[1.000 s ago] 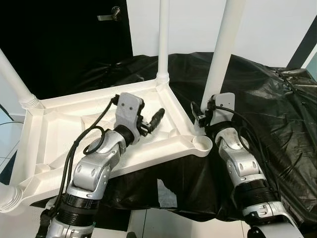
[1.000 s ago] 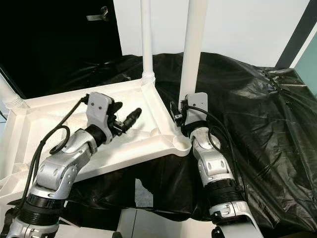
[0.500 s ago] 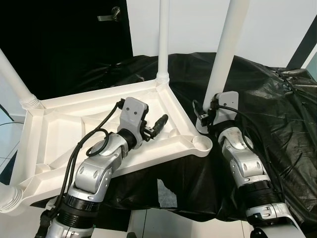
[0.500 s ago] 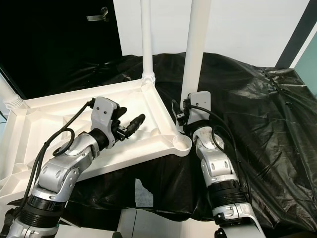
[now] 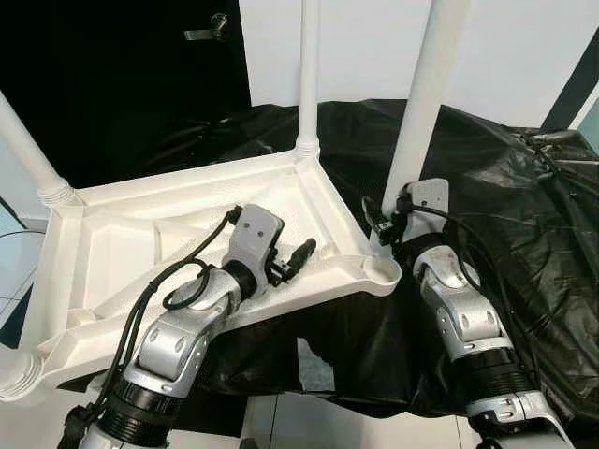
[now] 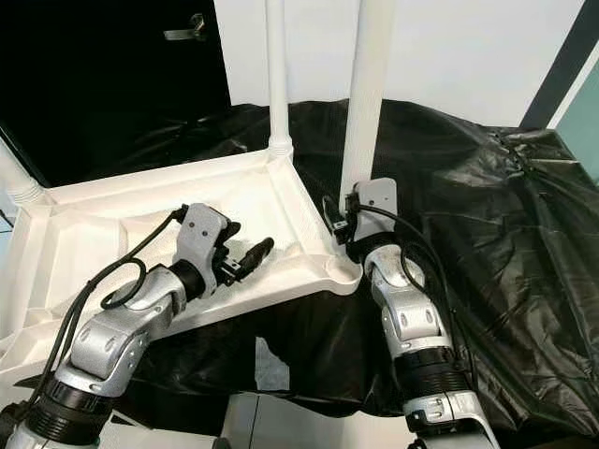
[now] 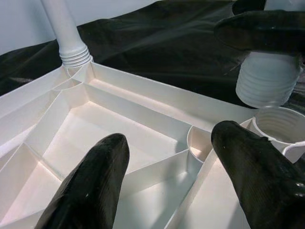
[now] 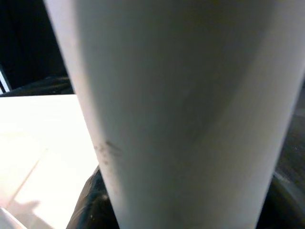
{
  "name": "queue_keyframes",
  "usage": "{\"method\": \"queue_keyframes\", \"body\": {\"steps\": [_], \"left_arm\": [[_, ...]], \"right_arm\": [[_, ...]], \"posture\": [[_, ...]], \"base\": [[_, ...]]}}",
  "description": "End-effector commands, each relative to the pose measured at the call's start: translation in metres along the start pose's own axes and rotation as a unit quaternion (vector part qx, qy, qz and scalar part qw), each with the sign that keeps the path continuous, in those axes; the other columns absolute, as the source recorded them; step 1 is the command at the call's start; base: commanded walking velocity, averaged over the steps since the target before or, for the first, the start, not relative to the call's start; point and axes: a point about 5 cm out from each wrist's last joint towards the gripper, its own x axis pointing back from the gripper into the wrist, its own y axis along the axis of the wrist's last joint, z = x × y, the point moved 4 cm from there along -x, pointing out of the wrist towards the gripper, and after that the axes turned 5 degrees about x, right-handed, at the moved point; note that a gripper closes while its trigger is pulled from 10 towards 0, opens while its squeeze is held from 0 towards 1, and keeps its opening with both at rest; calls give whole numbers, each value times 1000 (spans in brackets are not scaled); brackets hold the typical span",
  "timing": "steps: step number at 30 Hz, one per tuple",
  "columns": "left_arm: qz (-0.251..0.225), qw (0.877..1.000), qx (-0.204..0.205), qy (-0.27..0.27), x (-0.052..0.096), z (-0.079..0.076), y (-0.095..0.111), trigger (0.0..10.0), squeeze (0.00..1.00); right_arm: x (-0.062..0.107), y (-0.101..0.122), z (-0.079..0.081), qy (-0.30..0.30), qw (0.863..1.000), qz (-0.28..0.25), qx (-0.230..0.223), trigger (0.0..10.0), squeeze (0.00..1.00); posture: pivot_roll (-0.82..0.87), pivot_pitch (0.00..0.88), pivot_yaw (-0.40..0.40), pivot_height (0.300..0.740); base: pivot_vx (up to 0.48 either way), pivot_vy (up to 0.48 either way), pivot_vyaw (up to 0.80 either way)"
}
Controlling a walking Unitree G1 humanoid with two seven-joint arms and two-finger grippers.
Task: Building children table
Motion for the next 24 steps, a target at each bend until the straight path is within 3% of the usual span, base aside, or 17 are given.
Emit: {"method": "queue_keyframes", "body": {"steps": [1,13,24], "left_arm": [[2,996,-19,-82,2,-17,1,10000,0],[6,995,-36,-95,5,-21,0,10000,0],[38,989,-53,-135,11,-32,-14,10000,0]], "right_arm": [[1,1,2,4,1000,0,-4,10000,0],[2,1,5,8,1000,2,-11,10000,0],[2,0,10,11,1000,5,-15,10000,0]], "posture": [[84,0,2,740],[85,0,1,740],[85,0,-1,740]], "base": [[0,0,0],[0,0,0],[0,0,0]]}}
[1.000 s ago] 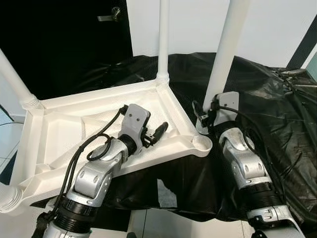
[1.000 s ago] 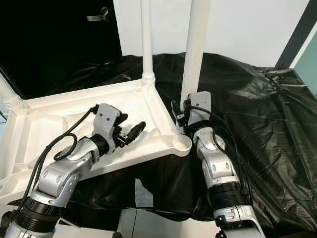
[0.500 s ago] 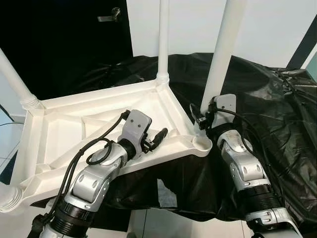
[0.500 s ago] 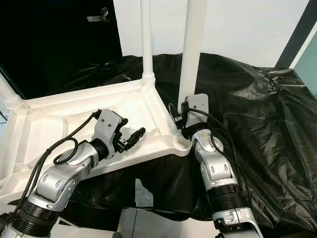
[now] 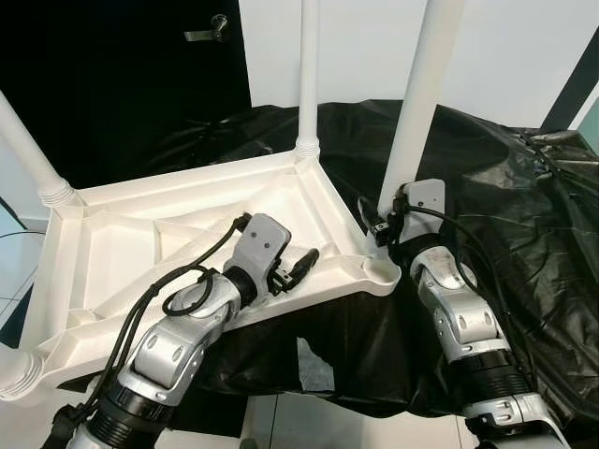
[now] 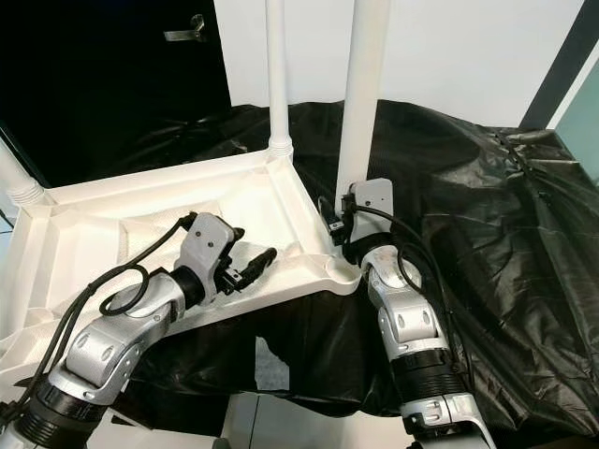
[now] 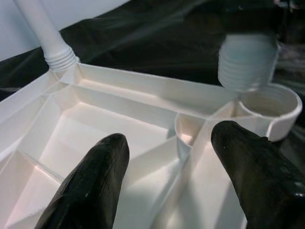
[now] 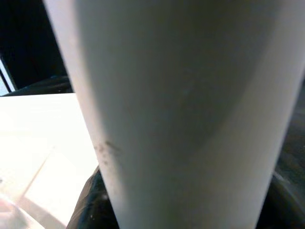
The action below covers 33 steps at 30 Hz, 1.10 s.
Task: Building children table
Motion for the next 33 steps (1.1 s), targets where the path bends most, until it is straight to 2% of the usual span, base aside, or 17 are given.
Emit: {"method": "queue_keyframes", "body": {"steps": [1,13,33], "left_arm": [[13,994,-7,-105,3,-22,-3,10000,0],[28,992,-18,-124,5,-28,-9,10000,0],[35,991,-24,-127,6,-30,-12,10000,0]], "right_arm": [[1,1,2,3,1000,0,-6,10000,0],[1,0,6,7,1000,1,-10,10000,0],[2,-1,10,11,1000,4,-10,10000,0]], "posture": [[85,0,-1,740],[89,0,-7,740],[92,0,-10,740]], "base": [[0,0,0],[0,0,0],[0,0,0]]}}
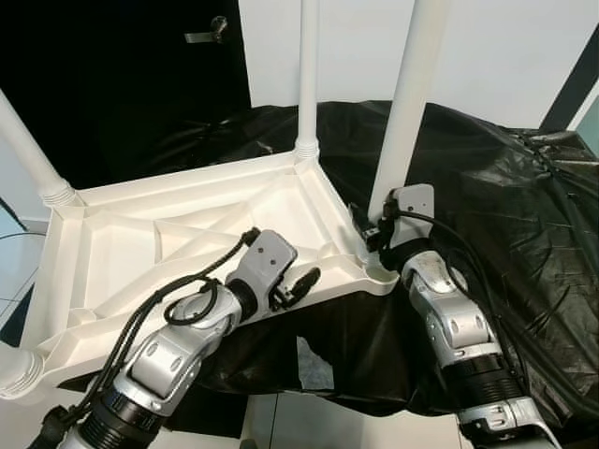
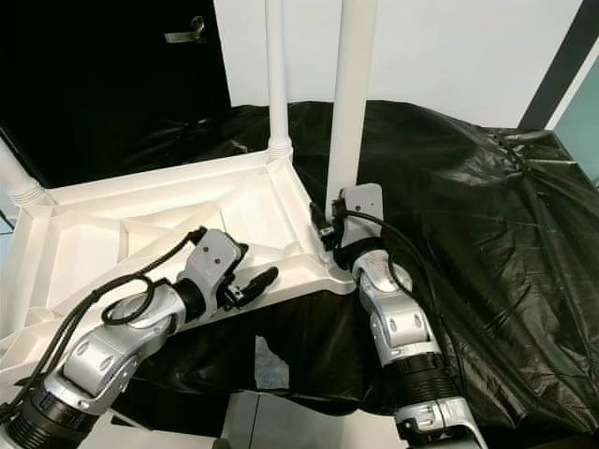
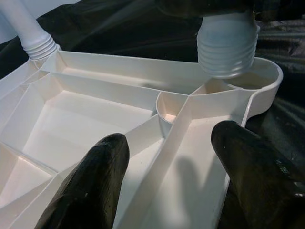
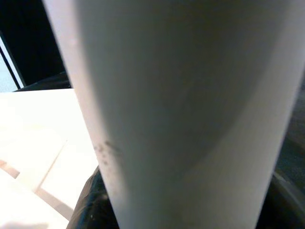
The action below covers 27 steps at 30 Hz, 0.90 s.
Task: Building children table
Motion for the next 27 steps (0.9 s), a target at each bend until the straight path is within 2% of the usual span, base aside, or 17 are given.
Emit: {"method": "queue_keyframes", "body": {"steps": [1,27], "left_arm": [[6,995,-12,-103,3,-21,0,10000,0],[15,994,-24,-105,5,-22,-2,10000,0]], "right_arm": [[1,2,1,2,1000,-3,-2,10000,0],[3,-6,1,1,1000,8,-1,10000,0]], "posture": [[92,0,-10,740],[93,0,-8,740]], "base": [[0,0,0],[0,0,0]]}}
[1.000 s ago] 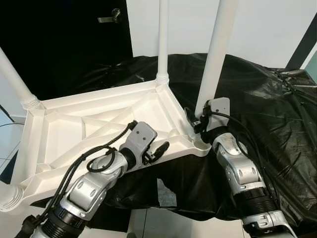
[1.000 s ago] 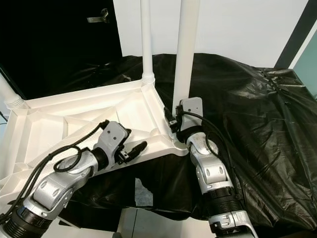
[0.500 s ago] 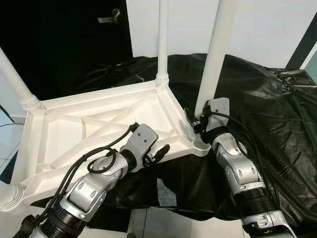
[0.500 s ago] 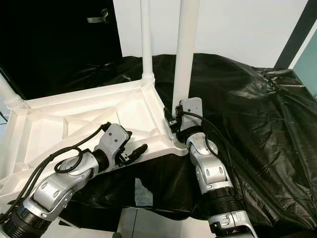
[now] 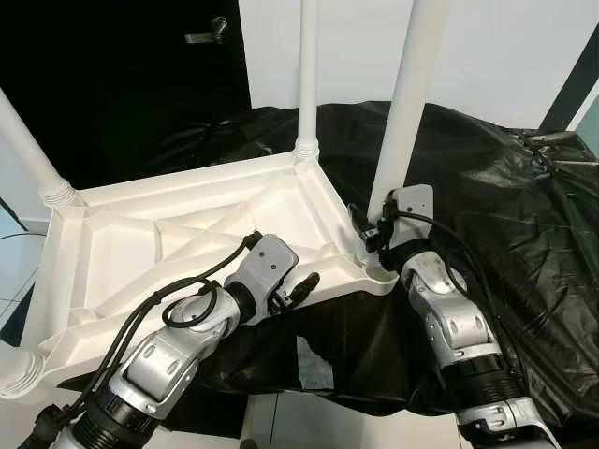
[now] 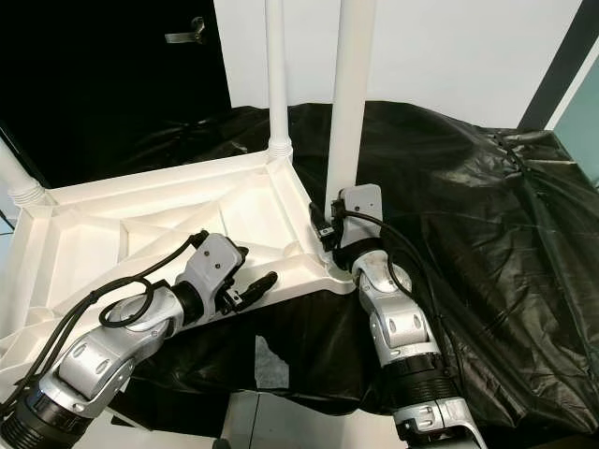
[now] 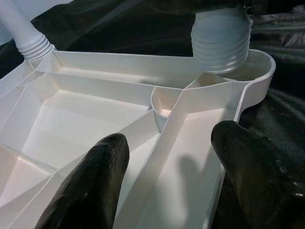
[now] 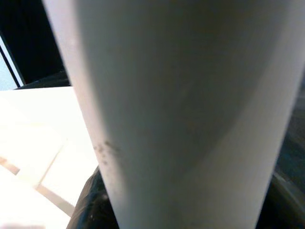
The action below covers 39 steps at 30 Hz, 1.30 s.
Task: Building children table
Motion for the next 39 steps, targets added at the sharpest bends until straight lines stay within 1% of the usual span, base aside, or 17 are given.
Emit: {"method": "queue_keyframes", "body": {"steps": [1,18,24,26,27,29,34,39], "left_arm": [[6,995,-10,-96,2,-20,0,10000,0],[6,995,-15,-100,1,-21,1,10000,0],[6,995,-12,-103,1,-22,1,10000,0],[12,994,-12,-105,1,-24,-2,10000,0],[12,994,-12,-105,1,-24,-2,10000,0],[18,994,-11,-105,0,-24,-5,10000,0],[29,994,-16,-101,0,-23,-10,10000,0],[30,994,-16,-101,0,-22,-11,10000,0]], "right_arm": [[1,-3,0,0,1000,3,-1,10000,0],[3,-3,-1,-3,1000,4,0,10000,0],[4,-11,1,0,1000,16,-4,10000,0],[7,-23,3,1,999,33,-8,10000,0],[7,-23,3,1,999,33,-8,10000,0],[10,-31,4,0,999,44,-10,10000,0],[11,-34,5,-1,999,51,-11,10000,0],[11,-35,4,-5,999,52,-11,10000,0]], "posture": [[92,0,-6,740],[85,0,-3,740],[83,0,-4,740],[81,0,-4,740],[81,0,-4,740],[81,0,-1,740],[79,0,3,740],[74,0,9,740]], "base": [[0,0,0],[0,0,0],[0,0,0],[0,0,0],[0,0,0],[0,0,0],[0,0,0],[0,0,0]]}}
